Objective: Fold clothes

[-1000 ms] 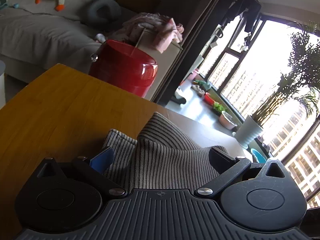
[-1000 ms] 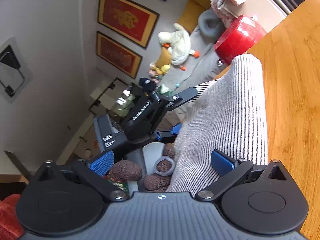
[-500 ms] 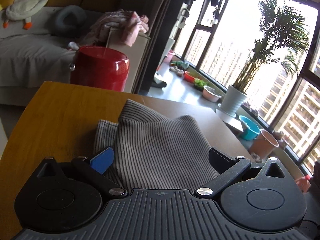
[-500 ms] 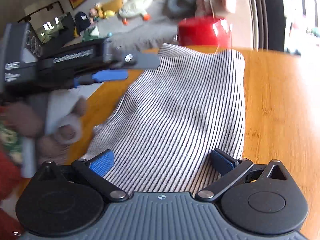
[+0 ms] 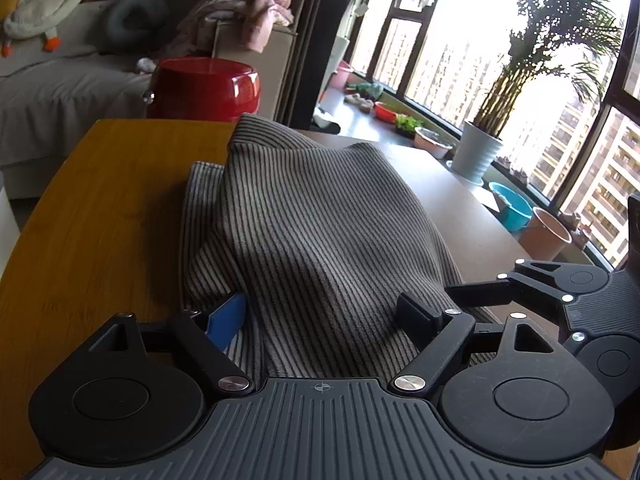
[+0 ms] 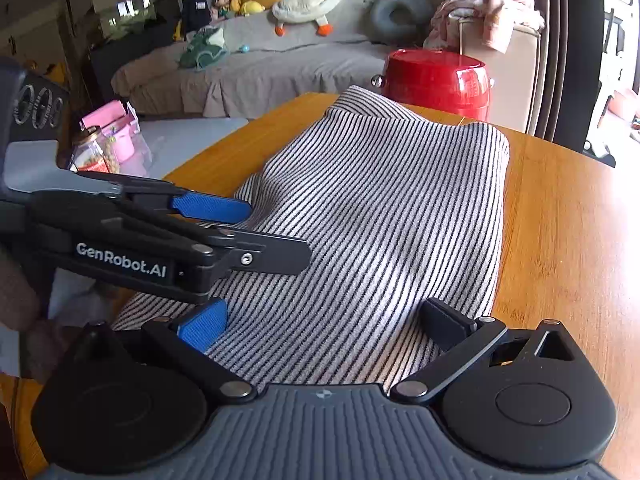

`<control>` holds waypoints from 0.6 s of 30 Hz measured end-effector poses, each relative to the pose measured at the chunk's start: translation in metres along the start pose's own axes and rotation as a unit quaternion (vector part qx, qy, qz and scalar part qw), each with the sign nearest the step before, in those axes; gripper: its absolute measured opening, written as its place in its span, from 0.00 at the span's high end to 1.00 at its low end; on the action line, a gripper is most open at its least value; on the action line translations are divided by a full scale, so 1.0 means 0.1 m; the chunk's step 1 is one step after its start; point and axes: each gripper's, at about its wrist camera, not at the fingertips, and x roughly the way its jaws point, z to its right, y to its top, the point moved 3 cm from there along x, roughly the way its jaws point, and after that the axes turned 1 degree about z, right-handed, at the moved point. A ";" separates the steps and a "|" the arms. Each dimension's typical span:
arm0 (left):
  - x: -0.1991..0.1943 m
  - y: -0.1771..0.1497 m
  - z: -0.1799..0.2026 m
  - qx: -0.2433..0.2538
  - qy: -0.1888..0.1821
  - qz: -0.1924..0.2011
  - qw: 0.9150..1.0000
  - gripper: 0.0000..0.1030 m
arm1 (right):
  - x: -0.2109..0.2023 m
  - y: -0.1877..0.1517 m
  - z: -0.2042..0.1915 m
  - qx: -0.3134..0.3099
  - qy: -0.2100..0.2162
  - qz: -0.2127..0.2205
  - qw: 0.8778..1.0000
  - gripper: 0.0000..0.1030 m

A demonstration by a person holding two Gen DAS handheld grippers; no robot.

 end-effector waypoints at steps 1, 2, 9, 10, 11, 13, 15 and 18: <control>0.01 -0.02 0.03 0.013 0.006 0.005 1.000 0.10 | -0.06 -0.06 0.04 0.014 0.009 0.018 1.000 0.00; 0.02 -0.03 0.07 0.025 0.013 0.009 1.000 0.10 | -0.12 -0.12 0.10 0.028 0.025 0.037 0.999 0.00; -0.06 -0.10 0.10 0.028 0.042 0.012 0.999 0.09 | -0.02 -0.04 0.04 -0.002 0.015 0.001 1.000 0.00; -0.06 -0.10 0.11 0.026 0.043 0.011 0.999 0.09 | -0.01 -0.04 0.02 -0.005 0.008 0.001 1.000 0.00; -0.06 -0.10 0.11 0.026 0.044 0.011 0.999 0.08 | -0.01 -0.05 0.01 -0.004 0.003 0.003 1.000 0.00; -0.07 -0.10 0.11 0.026 0.039 0.013 0.999 0.07 | -0.02 -0.07 0.00 -0.007 0.003 0.011 1.000 0.00; -0.11 -0.11 0.05 0.011 0.020 0.021 1.000 0.05 | -0.07 -0.11 0.06 0.008 0.017 0.029 0.999 0.00; -0.14 -0.11 -0.01 -0.013 0.000 0.029 0.999 0.03 | -0.19 -0.17 0.20 0.056 0.029 0.063 0.996 0.00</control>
